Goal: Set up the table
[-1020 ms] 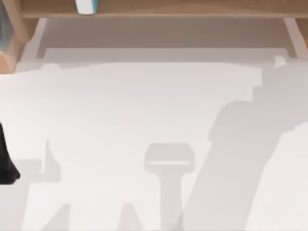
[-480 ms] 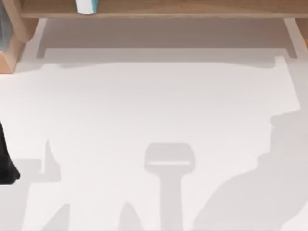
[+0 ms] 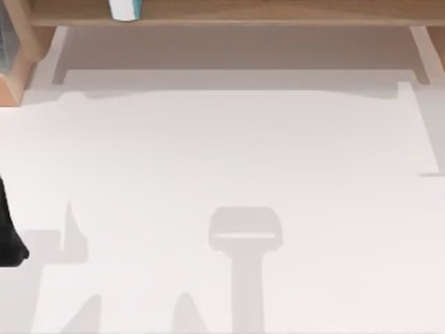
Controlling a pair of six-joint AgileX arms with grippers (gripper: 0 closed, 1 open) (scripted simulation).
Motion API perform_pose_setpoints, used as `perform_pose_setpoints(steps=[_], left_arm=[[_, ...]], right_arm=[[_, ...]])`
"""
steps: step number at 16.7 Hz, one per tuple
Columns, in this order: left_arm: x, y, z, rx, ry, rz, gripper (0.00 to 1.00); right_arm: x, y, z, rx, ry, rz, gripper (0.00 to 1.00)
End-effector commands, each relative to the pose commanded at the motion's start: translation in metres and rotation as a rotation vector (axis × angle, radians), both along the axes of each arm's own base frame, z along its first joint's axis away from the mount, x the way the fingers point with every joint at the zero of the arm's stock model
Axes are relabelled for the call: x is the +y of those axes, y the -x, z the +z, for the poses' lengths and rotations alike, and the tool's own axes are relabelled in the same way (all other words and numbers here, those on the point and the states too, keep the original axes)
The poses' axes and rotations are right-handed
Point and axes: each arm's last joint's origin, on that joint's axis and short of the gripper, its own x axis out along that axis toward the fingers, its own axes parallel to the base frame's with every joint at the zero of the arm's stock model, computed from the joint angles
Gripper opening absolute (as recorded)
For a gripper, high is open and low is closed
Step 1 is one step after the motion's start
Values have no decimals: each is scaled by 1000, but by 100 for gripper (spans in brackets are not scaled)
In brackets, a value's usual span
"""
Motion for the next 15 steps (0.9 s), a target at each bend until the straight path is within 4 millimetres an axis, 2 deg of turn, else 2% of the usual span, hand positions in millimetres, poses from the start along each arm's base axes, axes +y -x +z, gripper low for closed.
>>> perform_pose_setpoints(steps=[4,7,10,15], left_arm=[[0,0,0,0,0,0,100],[0,0,0,0,0,0,100],[0,0,0,0,0,0,100],[0,0,0,0,0,0,100]], right_arm=[[20,45,-37,82,-46,-59,0],[32,68,-57,129,-73,-88,0],[39,79,-67,154,-87,-103,0],[40,78,-68,158,-92,-101,0]])
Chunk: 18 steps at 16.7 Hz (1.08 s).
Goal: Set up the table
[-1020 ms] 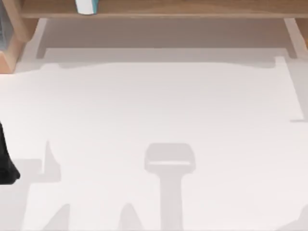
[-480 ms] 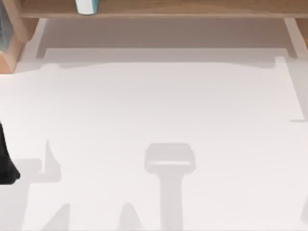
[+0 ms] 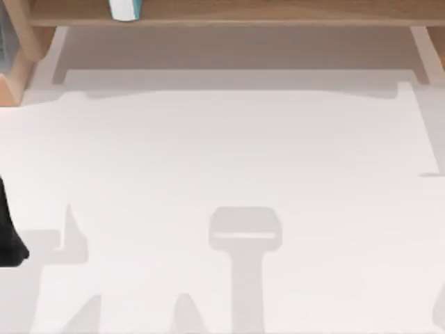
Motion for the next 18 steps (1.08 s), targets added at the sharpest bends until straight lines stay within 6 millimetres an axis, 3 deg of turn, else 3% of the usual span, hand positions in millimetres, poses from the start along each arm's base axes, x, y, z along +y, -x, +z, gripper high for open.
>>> perform_pose_setpoints(steps=[18], left_arm=[[0,0,0,0,0,0,100]], right_arm=[[-13,3,2,4,14,-67,0]])
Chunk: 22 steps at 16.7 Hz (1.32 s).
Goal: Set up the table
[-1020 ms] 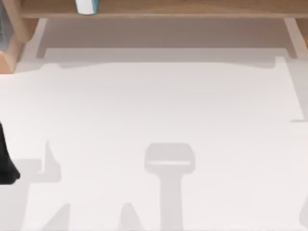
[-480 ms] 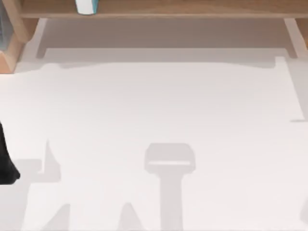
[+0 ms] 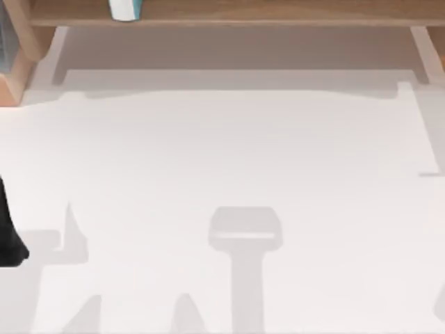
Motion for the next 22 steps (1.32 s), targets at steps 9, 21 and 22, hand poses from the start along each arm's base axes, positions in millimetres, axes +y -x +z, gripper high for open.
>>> perform_pose_setpoints(steps=[9,21,22], left_arm=[[0,0,0,0,0,0,100],[0,0,0,0,0,0,100],[0,0,0,0,0,0,100]], right_arm=[[3,-5,6,-43,44,31,0],[13,-3,-12,-6,-9,65,15],[13,-3,-12,-6,-9,65,23]])
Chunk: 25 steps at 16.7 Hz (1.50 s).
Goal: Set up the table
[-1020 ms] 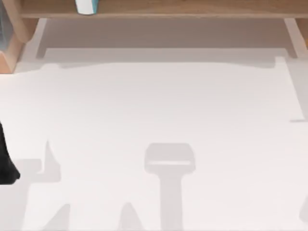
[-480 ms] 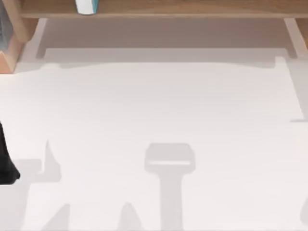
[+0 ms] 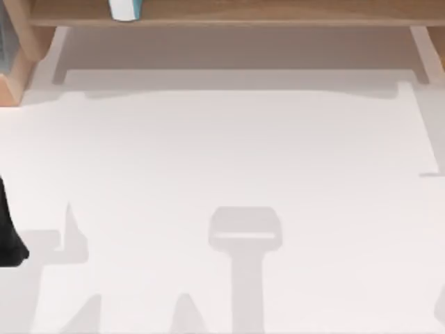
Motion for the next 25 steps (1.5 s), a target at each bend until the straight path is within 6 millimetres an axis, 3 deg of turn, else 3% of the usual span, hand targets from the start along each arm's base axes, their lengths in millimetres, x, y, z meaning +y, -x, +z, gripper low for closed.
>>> perform_pose_setpoints(steps=[10,20,25], left_arm=[[0,0,0,0,0,0,100],[0,0,0,0,0,0,100],[0,0,0,0,0,0,100]], right_arm=[[0,0,0,0,0,0,98],[0,0,0,-1,1,-1,100],[-9,-14,5,-159,85,87,100]])
